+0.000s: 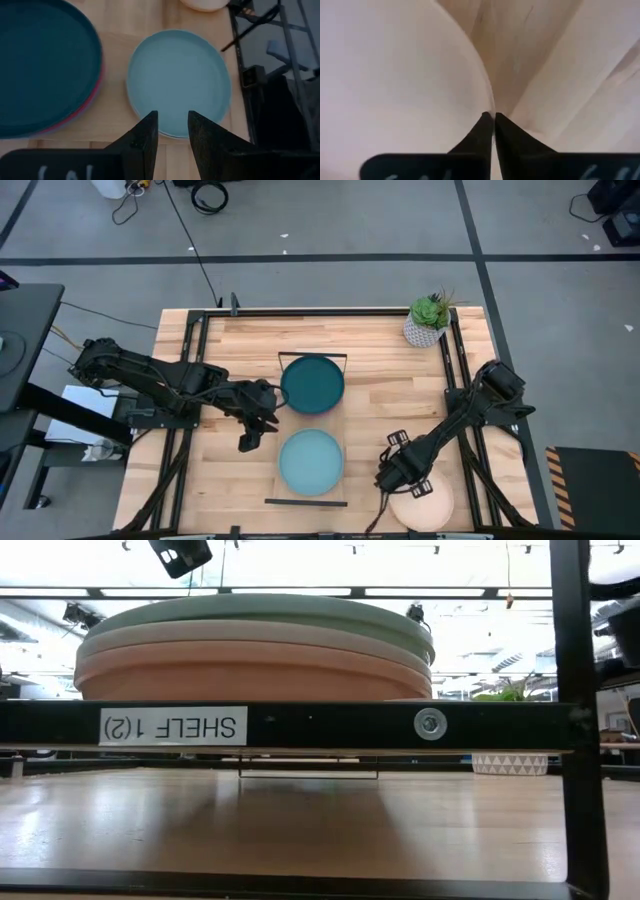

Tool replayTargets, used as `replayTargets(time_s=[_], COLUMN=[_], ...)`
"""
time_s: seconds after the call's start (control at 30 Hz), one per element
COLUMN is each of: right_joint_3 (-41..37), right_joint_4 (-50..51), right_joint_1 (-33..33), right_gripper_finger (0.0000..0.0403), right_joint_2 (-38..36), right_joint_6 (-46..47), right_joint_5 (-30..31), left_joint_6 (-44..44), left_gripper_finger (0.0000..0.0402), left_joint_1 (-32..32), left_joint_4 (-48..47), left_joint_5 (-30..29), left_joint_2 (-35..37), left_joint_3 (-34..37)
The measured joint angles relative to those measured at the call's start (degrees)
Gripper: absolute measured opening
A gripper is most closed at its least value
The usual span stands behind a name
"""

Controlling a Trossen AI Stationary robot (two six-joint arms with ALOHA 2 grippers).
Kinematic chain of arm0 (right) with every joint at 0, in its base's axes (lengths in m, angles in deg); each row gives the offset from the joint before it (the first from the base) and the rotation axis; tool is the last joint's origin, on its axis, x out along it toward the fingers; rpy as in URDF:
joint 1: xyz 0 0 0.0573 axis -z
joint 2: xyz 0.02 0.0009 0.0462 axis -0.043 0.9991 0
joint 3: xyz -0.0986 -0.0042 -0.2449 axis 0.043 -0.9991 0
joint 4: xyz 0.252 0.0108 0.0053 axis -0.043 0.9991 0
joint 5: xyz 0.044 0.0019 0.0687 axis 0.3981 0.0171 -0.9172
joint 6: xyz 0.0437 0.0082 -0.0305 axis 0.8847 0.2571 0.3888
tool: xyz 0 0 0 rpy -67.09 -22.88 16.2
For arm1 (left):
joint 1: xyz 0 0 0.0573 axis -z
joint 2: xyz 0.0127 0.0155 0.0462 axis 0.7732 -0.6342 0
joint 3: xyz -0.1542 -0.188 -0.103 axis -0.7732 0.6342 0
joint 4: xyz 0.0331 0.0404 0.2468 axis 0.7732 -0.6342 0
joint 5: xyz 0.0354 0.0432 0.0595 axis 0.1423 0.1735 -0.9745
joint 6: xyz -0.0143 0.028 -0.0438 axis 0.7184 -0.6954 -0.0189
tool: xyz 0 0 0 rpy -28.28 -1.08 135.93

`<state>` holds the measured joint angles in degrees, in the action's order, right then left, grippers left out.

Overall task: Place and stack plates onto a shelf
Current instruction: Stack the white plate on top of the light green plate on the shelf

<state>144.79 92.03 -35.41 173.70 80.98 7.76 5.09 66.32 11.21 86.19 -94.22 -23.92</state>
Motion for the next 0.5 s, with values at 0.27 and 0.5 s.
replayTargets(time_s=[0.27, 0.5], right_joint_3=[9.0, 20.2], right_joint_4=[12.8, 19.2], right_joint_1=[6.7, 16.4], right_gripper_finger=[0.0009, 0.0009], right_joint_2=[-1.1, -4.9], right_joint_6=[0.2, 4.9], right_joint_5=[-0.6, 0.8], left_joint_6=[-8.7, -17.0], left_gripper_finger=[0.0114, 0.0114], left_joint_1=[3.4, 8.5], left_joint_4=[0.6, 2.5], left_joint_5=[-3.6, -12.9], left_joint_2=[0.1, 0.1], left_joint_3=[-2.1, 2.8])
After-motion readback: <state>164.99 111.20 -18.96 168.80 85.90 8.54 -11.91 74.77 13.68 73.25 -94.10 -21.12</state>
